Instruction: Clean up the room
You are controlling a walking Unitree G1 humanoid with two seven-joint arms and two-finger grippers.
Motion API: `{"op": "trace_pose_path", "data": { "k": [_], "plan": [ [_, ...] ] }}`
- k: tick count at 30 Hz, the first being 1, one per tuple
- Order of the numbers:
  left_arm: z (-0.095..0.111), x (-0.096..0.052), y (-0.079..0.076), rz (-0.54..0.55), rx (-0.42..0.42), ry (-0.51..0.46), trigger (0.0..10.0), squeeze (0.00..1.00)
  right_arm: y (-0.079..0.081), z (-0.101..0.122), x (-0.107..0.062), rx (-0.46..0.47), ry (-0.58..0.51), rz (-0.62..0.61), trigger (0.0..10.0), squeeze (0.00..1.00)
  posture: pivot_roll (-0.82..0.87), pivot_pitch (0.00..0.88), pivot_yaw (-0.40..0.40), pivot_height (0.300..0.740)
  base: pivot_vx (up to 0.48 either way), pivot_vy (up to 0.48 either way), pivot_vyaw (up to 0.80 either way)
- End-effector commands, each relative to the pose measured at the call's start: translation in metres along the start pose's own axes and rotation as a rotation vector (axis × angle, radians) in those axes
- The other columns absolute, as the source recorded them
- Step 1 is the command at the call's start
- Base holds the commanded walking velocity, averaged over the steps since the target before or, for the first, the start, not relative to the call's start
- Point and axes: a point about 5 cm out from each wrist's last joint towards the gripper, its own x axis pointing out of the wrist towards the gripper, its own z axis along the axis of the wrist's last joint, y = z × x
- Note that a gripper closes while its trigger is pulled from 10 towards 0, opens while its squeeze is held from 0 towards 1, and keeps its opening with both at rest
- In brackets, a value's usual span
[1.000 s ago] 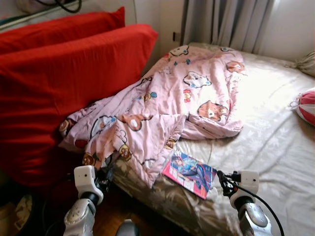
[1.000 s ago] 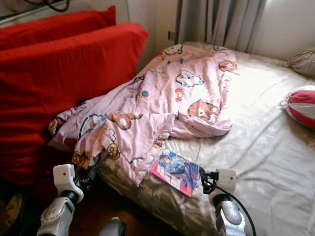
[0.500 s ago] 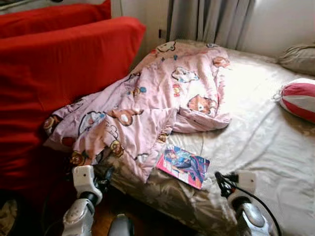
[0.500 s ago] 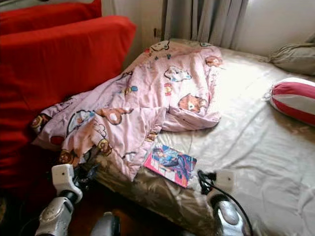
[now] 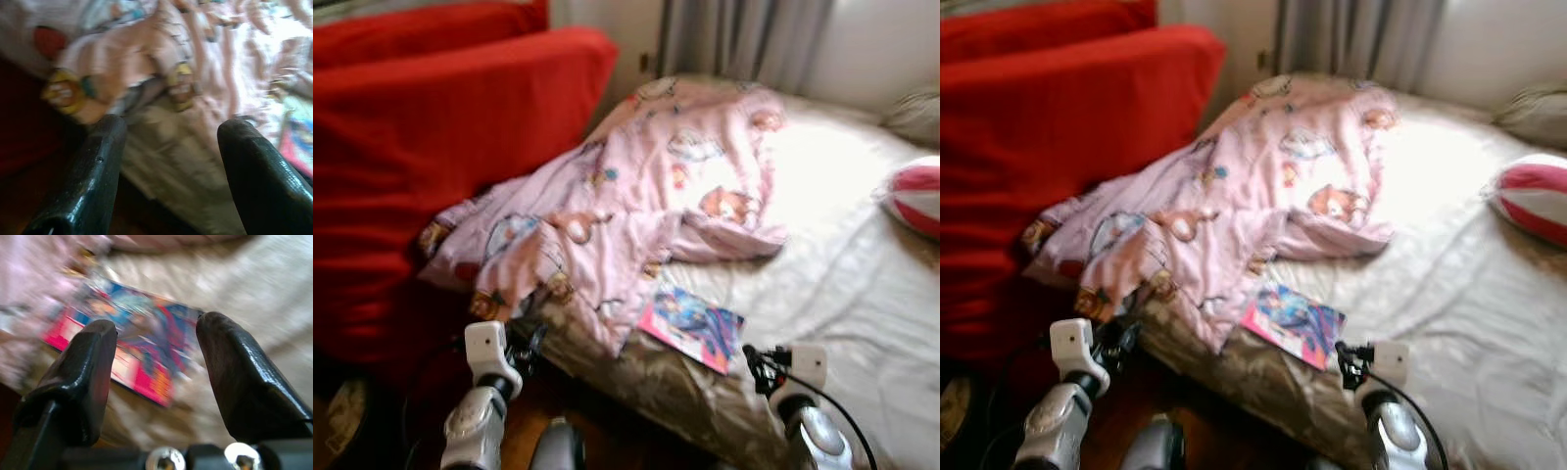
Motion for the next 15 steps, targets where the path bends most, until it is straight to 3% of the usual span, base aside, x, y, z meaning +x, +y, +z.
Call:
{"op": "trace_pose_path", "data": {
  "k": [1, 15],
  "plan": [
    [-0.0004, 0.0022, -0.0056, -0.015, -0.015, 0.001, 10.0, 0.0, -0.0076, -0.0086, -0.0068, 0.012, 0.031, -0.024, 10.0, 0.0, 0.0, 0.09, -0.029, 0.635, 0.244, 0.0, 0.0],
    [0.0019, 0.0051, -0.0105, -0.046, -0.005, 0.003, 10.0, 0.0, -0.0106, -0.0137, -0.0078, 0.061, 0.063, -0.08, 10.0, 0.0, 0.0, 0.111, -0.01, 0.635, 0.279, 0.0, 0.0]
  ]
}}
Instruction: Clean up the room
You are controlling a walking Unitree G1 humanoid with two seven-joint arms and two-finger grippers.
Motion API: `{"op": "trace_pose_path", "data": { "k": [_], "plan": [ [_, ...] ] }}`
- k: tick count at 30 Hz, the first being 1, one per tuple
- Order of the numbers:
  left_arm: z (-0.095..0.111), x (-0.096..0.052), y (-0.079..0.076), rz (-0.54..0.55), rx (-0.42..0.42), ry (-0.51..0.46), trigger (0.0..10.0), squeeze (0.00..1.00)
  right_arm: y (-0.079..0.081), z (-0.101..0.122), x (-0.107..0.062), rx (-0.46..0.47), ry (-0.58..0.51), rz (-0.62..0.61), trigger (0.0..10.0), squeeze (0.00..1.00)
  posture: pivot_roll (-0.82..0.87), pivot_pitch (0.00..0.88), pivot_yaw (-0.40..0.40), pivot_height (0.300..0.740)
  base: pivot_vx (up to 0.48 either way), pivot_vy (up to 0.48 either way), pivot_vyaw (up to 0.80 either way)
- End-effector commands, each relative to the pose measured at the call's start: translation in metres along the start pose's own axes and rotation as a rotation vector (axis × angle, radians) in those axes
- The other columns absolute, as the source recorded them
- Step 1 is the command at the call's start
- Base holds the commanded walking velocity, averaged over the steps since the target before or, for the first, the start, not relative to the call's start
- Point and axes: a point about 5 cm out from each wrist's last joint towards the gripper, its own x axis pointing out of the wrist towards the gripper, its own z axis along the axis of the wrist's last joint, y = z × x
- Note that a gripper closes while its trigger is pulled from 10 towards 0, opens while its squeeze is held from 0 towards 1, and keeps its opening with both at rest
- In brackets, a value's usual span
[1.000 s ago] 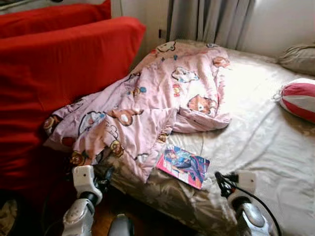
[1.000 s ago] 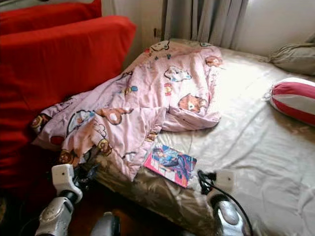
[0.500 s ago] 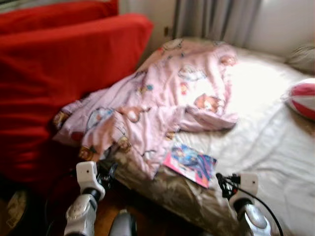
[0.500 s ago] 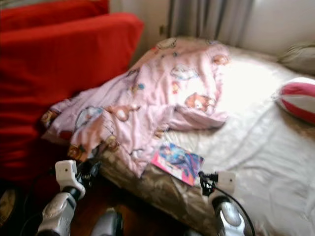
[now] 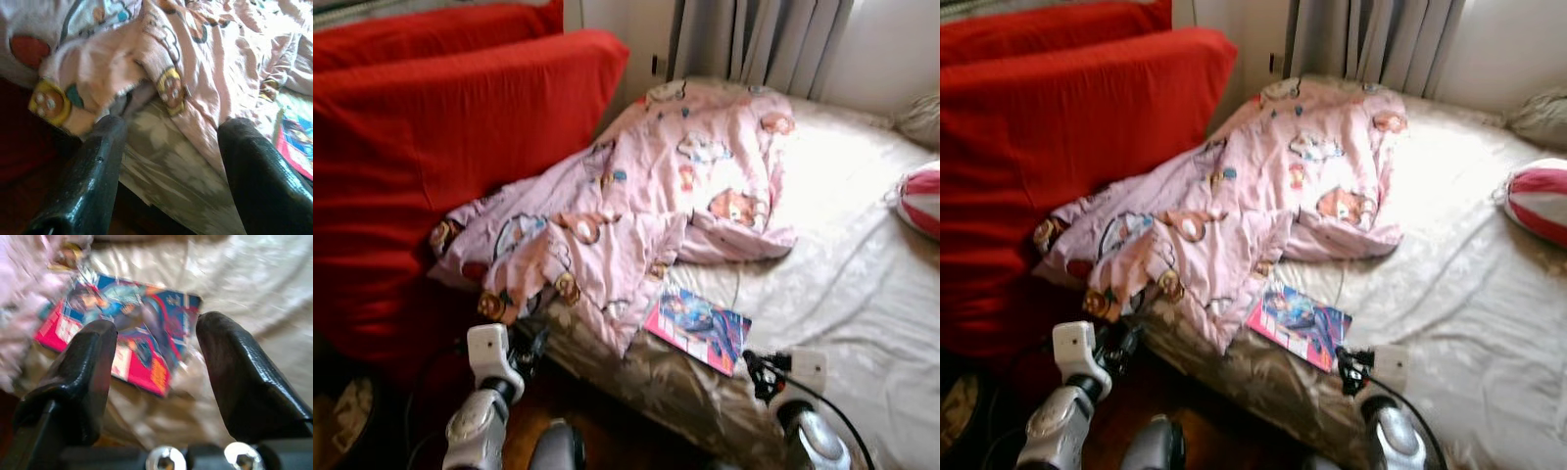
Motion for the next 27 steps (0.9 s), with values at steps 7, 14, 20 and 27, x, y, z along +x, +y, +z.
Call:
{"op": "trace_pose_path", "data": {
  "k": [7, 14, 20, 27],
  "plan": [
    [0.002, 0.004, -0.007, -0.036, -0.003, 0.008, 10.0, 0.0, -0.008, -0.005, -0.004, 0.02, 0.031, -0.029, 10.0, 0.0, -0.01, 0.117, 0.0, 0.635, 0.337, 0.0, 0.0],
    [0.008, 0.008, -0.009, -0.056, 0.005, -0.007, 10.0, 0.0, -0.001, -0.005, 0.0, 0.021, 0.053, -0.007, 10.0, 0.0, 0.0, 0.134, 0.013, 0.635, 0.19, 0.0, 0.0],
    [0.012, 0.011, -0.01, -0.074, 0.01, -0.01, 10.0, 0.0, 0.004, -0.008, 0.003, -0.011, 0.112, 0.032, 10.0, 0.0, 0.0, 0.15, 0.026, 0.635, 0.0, 0.0, 0.0],
    [0.03, 0.02, -0.008, -0.112, 0.049, -0.034, 10.0, 0.0, 0.002, 0.003, 0.012, -0.159, 0.168, 0.078, 10.0, 1.0, 0.04, 0.19, 0.033, 0.635, 0.0, 0.0, 0.0]
  ]
}}
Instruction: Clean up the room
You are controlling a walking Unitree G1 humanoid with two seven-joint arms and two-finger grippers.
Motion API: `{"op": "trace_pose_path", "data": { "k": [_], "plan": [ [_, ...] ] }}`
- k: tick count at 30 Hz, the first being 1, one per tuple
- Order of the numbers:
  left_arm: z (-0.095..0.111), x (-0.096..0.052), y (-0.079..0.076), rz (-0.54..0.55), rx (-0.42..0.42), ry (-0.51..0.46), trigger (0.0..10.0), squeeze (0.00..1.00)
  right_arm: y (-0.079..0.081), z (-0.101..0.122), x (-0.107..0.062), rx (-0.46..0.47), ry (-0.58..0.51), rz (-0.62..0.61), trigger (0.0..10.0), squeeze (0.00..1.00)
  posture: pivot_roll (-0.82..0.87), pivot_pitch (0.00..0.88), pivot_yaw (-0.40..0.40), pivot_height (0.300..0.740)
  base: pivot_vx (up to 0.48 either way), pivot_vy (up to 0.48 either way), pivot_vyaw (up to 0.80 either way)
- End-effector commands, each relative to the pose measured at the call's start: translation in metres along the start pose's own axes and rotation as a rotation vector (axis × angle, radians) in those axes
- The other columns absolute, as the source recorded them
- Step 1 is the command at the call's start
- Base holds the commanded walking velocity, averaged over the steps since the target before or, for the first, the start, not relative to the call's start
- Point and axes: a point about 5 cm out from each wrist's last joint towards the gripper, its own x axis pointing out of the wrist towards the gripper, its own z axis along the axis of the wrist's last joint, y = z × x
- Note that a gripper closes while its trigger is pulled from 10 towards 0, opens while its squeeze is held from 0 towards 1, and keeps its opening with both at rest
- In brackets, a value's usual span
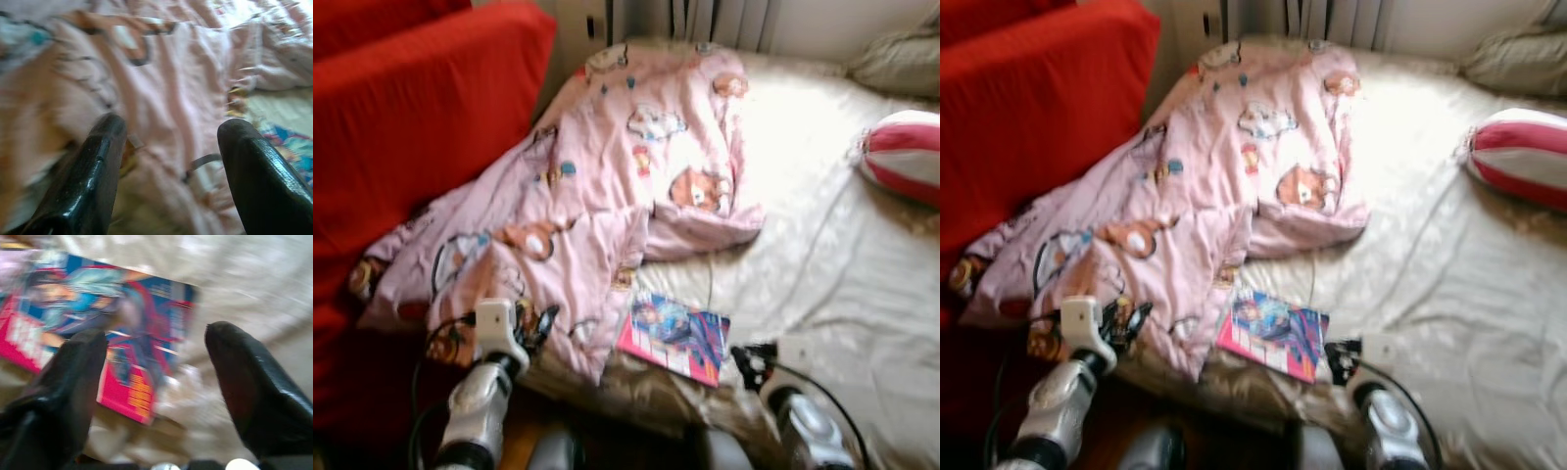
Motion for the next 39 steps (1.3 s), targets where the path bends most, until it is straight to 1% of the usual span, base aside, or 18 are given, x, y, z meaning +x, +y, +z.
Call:
{"op": "trace_pose_path", "data": {
  "k": [1, 2, 3, 5, 6, 9, 11, 12, 13, 14, 15, 19, 21, 24, 27, 31, 35, 39],
  "plan": [
    [0.001, 0.0, 0.002, -0.006, 0.001, 0.011, 10.0, 0.0, -0.005, -0.008, -0.003, -0.039, 0.059, -0.002, 10.0, 1.0, 0.04, 0.19, 0.033, 0.635, 0.0, 0.0, 0.0],
    [0.005, 0.001, 0.003, -0.007, 0.005, 0.001, 10.0, 0.0, -0.007, -0.006, -0.002, -0.107, 0.081, 0.01, 10.0, 1.0, 0.06, 0.206, 0.035, 0.635, 0.0, 0.0, 0.0],
    [0.005, 0.001, 0.004, -0.008, 0.006, -0.002, 10.0, 0.0, -0.008, -0.006, -0.002, -0.137, 0.092, 0.012, 10.0, 1.0, 0.06, 0.216, 0.032, 0.635, 0.0, 0.0, 0.0],
    [0.005, 0.0, 0.005, -0.003, 0.007, -0.003, 10.0, 0.0, -0.011, -0.006, -0.002, -0.2, 0.124, 0.003, 10.0, 1.0, 0.06, 0.208, 0.031, 0.635, 0.0, 0.0, 0.0],
    [0.006, -0.001, 0.006, 0.001, 0.006, -0.009, 10.0, 0.0, -0.015, -0.004, -0.002, -0.249, 0.137, 0.0, 10.0, 1.0, 0.06, 0.217, 0.025, 0.635, 0.0, 0.0, 0.0],
    [0.004, -0.004, 0.006, 0.006, 0.007, -0.009, 10.0, 0.0, -0.02, 0.0, -0.002, -0.302, 0.151, -0.005, 10.0, 1.0, 0.08, 0.221, 0.023, 0.635, 0.0, 0.0, 0.0],
    [0.003, -0.005, 0.007, 0.013, 0.008, -0.009, 10.0, 0.0, -0.022, 0.002, -0.002, -0.32, 0.154, -0.012, 10.0, 1.0, 0.09, 0.226, 0.026, 0.635, 0.0, 0.0, 0.0],
    [0.003, -0.008, 0.009, 0.019, 0.004, -0.016, 10.0, 0.0, -0.024, 0.007, 0.0, -0.493, 0.189, 0.025, 10.0, 0.71, 0.1, 0.238, 0.026, 0.635, 0.0, 0.0, 0.0],
    [0.003, -0.009, 0.01, 0.02, 0.004, -0.018, 10.0, 0.0, -0.024, 0.009, 0.001, -0.541, 0.199, 0.035, 10.0, 0.71, 0.1, 0.238, 0.026, 0.635, 0.0, 0.0, 0.0],
    [0.003, -0.01, 0.011, 0.021, 0.005, -0.017, 10.0, 0.0, -0.025, 0.01, 0.001, -0.539, 0.204, 0.035, 10.0, 0.0, 0.11, 0.243, 0.026, 0.635, 0.0, 0.0, 0.0],
    [0.003, -0.012, 0.012, 0.024, 0.011, -0.014, 10.0, 0.0, -0.027, 0.014, 0.002, -0.503, 0.206, 0.021, 10.0, 0.0, 0.11, 0.249, 0.029, 0.635, 0.0, 0.0, 0.0],
    [0.0, -0.018, 0.015, 0.021, 0.025, -0.001, 10.0, 0.0, -0.03, 0.022, 0.005, -0.488, 0.224, 0.003, 10.0, 0.0, 0.11, 0.265, 0.036, 0.635, 0.0, 0.0, 0.0],
    [-0.001, -0.023, 0.017, 0.02, 0.031, 0.007, 10.0, 0.0, -0.032, 0.024, 0.006, -0.509, 0.236, 0.001, 10.0, 0.0, 0.13, 0.282, 0.043, 0.635, 0.0, 0.0, 0.0],
    [0.0, -0.028, 0.019, 0.023, 0.036, 0.006, 10.0, 0.0, -0.033, 0.026, 0.006, -0.508, 0.25, 0.009, 10.0, 0.0, 0.15, 0.299, 0.052, 0.635, 0.0, 0.0, 0.0],
    [0.001, -0.034, 0.023, 0.027, 0.044, 0.008, 10.0, 0.0, -0.034, 0.028, 0.006, -0.557, 0.28, 0.045, 10.0, 0.0, 0.17, 0.318, 0.059, 0.635, 0.0, 0.0, 0.0],
    [0.002, -0.04, 0.026, 0.029, 0.06, 0.022, 10.0, 0.0, -0.039, 0.031, 0.005, -0.574, 0.303, 0.054, 10.0, 0.0, 0.18, 0.332, 0.068, 0.635, 0.0, 0.0, 0.0],
    [0.003, -0.044, 0.028, 0.029, 0.066, 0.03, 10.0, 0.0, -0.046, 0.037, 0.004, -0.562, 0.303, 0.037, 10.0, 0.0, 0.19, 0.344, 0.075, 0.635, 0.0, 0.0, 0.0],
    [0.006, -0.046, 0.03, 0.031, 0.07, 0.04, 10.0, 0.0, -0.053, 0.039, 0.002, -0.552, 0.33, 0.029, 10.0, 0.0, 0.2, 0.345, 0.079, 0.635, 0.0, 0.0, 0.0]
  ]
}}
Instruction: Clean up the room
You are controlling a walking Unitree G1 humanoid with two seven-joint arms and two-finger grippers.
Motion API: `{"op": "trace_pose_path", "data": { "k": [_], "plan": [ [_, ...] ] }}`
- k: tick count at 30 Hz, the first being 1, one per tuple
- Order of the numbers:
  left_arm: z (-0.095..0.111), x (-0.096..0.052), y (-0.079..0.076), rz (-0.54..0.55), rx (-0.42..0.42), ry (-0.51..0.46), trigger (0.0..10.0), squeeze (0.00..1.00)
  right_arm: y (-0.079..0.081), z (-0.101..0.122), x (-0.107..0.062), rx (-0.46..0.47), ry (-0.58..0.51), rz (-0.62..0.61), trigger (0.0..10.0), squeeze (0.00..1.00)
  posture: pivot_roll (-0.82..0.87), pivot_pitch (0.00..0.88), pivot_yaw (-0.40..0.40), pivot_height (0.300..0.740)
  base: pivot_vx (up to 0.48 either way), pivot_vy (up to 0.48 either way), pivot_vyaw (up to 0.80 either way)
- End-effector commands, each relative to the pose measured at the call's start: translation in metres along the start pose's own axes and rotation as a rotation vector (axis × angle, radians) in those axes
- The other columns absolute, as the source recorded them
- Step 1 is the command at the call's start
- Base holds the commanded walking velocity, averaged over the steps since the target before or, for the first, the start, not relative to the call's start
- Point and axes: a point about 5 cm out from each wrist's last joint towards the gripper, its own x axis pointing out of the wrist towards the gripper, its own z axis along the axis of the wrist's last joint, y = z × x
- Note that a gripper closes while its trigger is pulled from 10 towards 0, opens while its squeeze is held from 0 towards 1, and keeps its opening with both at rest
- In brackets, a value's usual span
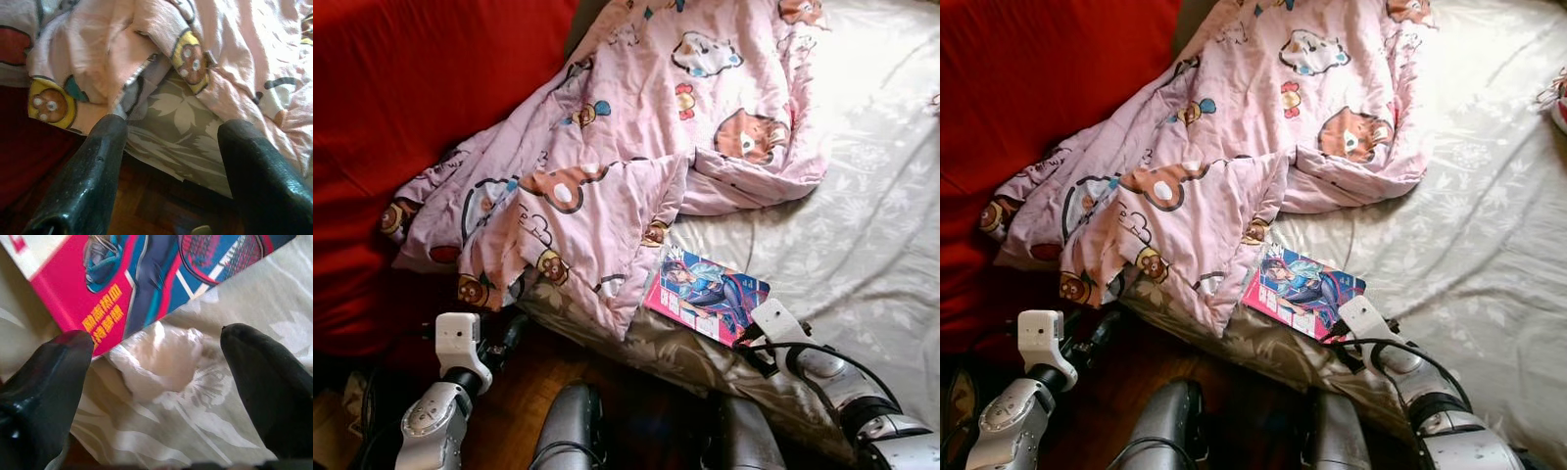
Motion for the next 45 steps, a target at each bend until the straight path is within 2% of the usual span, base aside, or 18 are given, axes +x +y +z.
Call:
{"op": "trace_pose_path", "data": {
  "k": [1, 5, 10, 13, 19, 24, 28, 32, 41, 45],
  "plan": [
    [-0.006, -0.008, 0.007, 0.005, -0.007, 0.041, 10.0, 0.0, 0.0, -0.009, -0.001, 0.027, 0.037, 0.016, 10.0, 0.0, 0.19, 0.343, 0.08, 0.635, 0.0, 0.0, 0.0],
    [-0.005, -0.008, 0.007, 0.004, -0.004, 0.045, 10.0, 0.0, -0.005, -0.006, -0.002, 0.014, 0.035, 0.009, 10.0, 0.0, 0.2, 0.342, 0.087, 0.635, 0.0, 0.0, 0.0],
    [-0.003, -0.008, 0.007, -0.005, 0.001, 0.048, 10.0, 0.0, -0.004, -0.002, -0.002, -0.034, 0.037, 0.035, 10.0, 0.0, 0.21, 0.343, 0.092, 0.635, 0.0, 0.0, 0.0],
    [-0.001, -0.008, 0.007, -0.008, 0.001, 0.051, 10.0, 0.0, -0.003, 0.001, -0.001, -0.082, 0.046, 0.066, 10.0, 0.0, 0.21, 0.342, 0.096, 0.635, 0.0, 0.0, 0.0],
    [0.002, -0.006, 0.008, -0.012, 0.001, 0.05, 10.0, 0.0, -0.004, 0.014, -0.003, -0.098, 0.009, 0.188, 10.0, 0.0, 0.21, 0.332, 0.102, 0.635, 0.0, 0.0, 0.0],
    [0.004, -0.004, 0.007, -0.016, -0.001, 0.05, 10.0, 0.0, -0.011, 0.016, -0.005, -0.155, 0.032, 0.187, 10.0, 0.0, 0.21, 0.326, 0.104, 0.635, 0.0, 0.0, 0.0],
    [0.005, -0.002, 0.006, -0.021, -0.004, 0.048, 10.0, 0.0, -0.018, 0.013, -0.008, -0.195, 0.066, 0.185, 10.0, 0.0, 0.21, 0.323, 0.107, 0.635, 0.0, 0.0, 0.0],
    [0.005, -0.001, 0.006, -0.024, -0.006, 0.046, 10.0, 0.0, -0.025, 0.014, -0.011, -0.19, 0.067, 0.171, 10.0, 0.0, 0.2, 0.323, 0.11, 0.635, 0.0, 0.0, 0.0],
    [0.005, 0.001, 0.004, -0.033, -0.009, 0.049, 10.0, 0.0, -0.026, 0.0, -0.015, -0.195, 0.142, 0.231, 10.0, 0.0, 0.19, 0.323, 0.111, 0.635, 0.0, 0.0, 0.0],
    [0.005, 0.001, 0.004, -0.034, -0.01, 0.05, 10.0, 0.0, -0.028, -0.002, -0.015, -0.201, 0.158, 0.216, 10.0, 0.0, 0.19, 0.326, 0.113, 0.635, 0.0, 0.0, 0.0]
  ]
}}
